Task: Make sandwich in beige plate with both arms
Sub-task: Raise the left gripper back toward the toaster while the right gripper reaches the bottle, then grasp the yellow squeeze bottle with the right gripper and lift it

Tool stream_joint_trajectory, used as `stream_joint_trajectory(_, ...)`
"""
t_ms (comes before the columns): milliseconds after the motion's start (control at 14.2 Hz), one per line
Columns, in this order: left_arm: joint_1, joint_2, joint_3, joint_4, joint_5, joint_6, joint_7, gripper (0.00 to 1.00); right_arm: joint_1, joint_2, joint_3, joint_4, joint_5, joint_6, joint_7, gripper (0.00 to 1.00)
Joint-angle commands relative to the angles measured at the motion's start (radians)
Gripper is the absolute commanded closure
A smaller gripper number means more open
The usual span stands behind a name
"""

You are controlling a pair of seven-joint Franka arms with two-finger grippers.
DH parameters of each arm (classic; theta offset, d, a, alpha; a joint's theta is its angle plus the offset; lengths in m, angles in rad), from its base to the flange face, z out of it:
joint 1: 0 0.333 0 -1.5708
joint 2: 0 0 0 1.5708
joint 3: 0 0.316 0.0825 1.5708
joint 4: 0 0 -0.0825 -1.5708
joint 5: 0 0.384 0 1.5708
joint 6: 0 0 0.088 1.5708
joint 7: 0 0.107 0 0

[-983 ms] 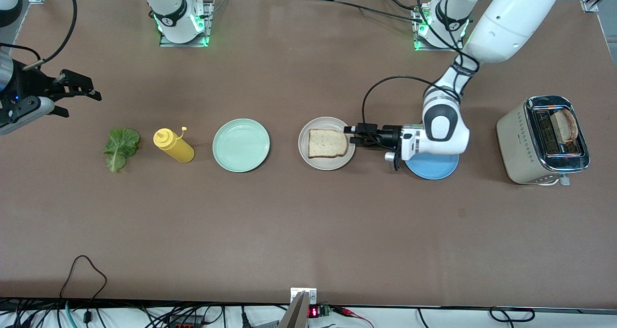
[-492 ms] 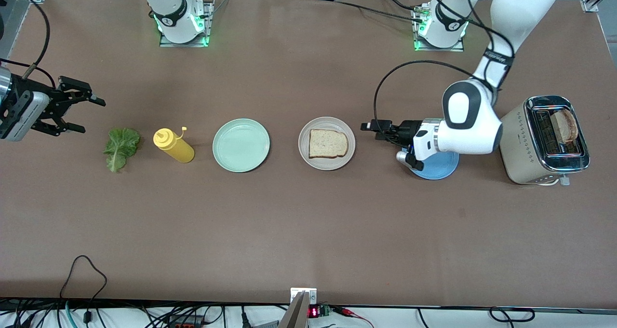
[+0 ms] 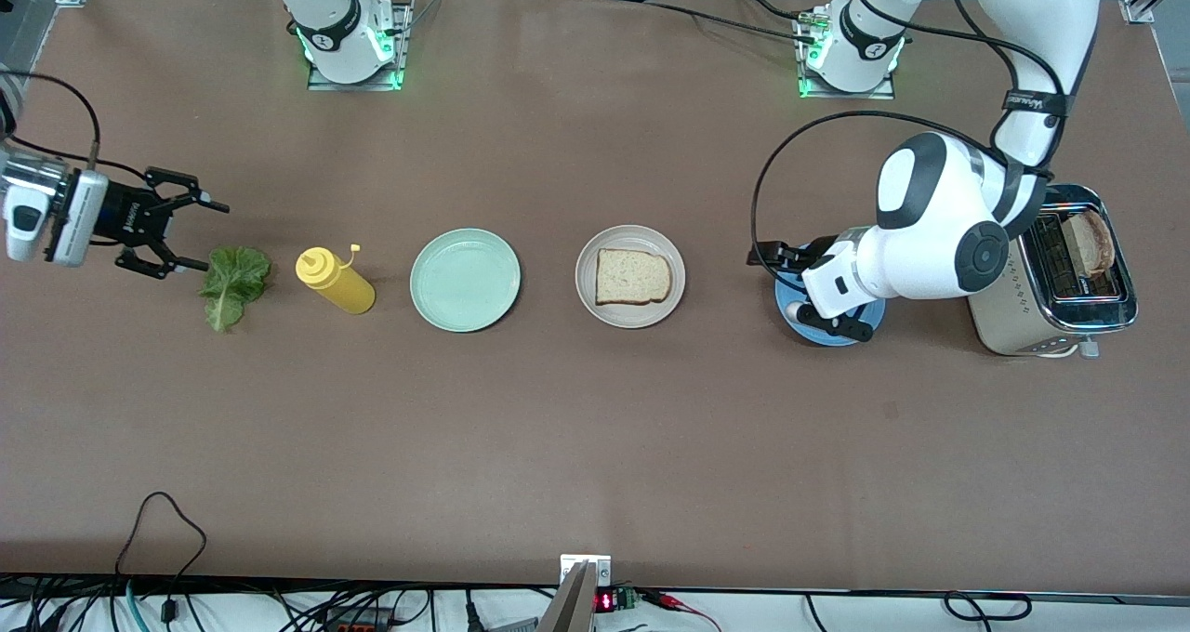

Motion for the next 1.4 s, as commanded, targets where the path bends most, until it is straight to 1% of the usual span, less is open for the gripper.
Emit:
stream_joint_trajectory(0,-0.006,0.010,0.011,0.054,0.143,-0.050,-0.030,0.00,-0.035,0.130,0.014,0.014,0.123,-0.066,-0.236,0.00)
stream_joint_trajectory(140,0.003,0.010,0.025,0.138,0.217,-0.144,-0.026,0.00,-0.036,0.185,0.014,0.023,0.189,-0.079,-0.363,0.00)
stream_joint_trajectory(211,0.014,0.010,0.024,0.179,0.257,-0.197,-0.026,0.00,-0.036,0.199,0.014,0.023,0.203,-0.088,-0.404,0.00)
stream_joint_trajectory(492,0.049,-0.001,0.022,0.394,0.338,-0.450,-0.012,0.00,-0.036,0.303,0.015,0.031,0.281,-0.131,-0.595,0.00)
stream_joint_trajectory(632,0.072,-0.003,0.019,0.504,0.337,-0.559,-0.006,0.00,-0.035,0.359,0.015,0.053,0.333,-0.154,-0.700,0.00)
stream_joint_trajectory(702,0.098,-0.003,0.011,0.538,0.325,-0.599,0.003,0.00,-0.035,0.397,0.017,0.069,0.347,-0.168,-0.743,0.00)
stream_joint_trajectory(773,0.119,-0.010,0.004,0.549,0.325,-0.619,0.034,0.00,-0.035,0.432,0.017,0.089,0.362,-0.189,-0.767,0.00)
stream_joint_trajectory(913,0.117,-0.093,0.033,0.526,0.305,-0.610,0.111,0.00,-0.030,0.481,0.018,0.116,0.387,-0.214,-0.812,0.00)
stream_joint_trajectory(1054,0.059,-0.182,0.135,0.447,0.271,-0.601,0.132,0.00,-0.029,0.510,0.026,0.121,0.404,-0.215,-0.833,0.00)
stream_joint_trajectory(1124,0.041,-0.231,0.180,0.374,0.250,-0.573,0.145,0.00,-0.027,0.523,0.027,0.121,0.418,-0.220,-0.850,0.00)
stream_joint_trajectory(1264,0.012,-0.370,0.241,0.171,0.242,-0.393,0.177,0.00,-0.004,0.534,0.027,0.121,0.442,-0.228,-0.869,0.00)
stream_joint_trajectory(1334,0.006,-0.421,0.264,0.100,0.243,-0.324,0.177,0.00,0.008,0.534,0.027,0.121,0.448,-0.228,-0.869,0.00)
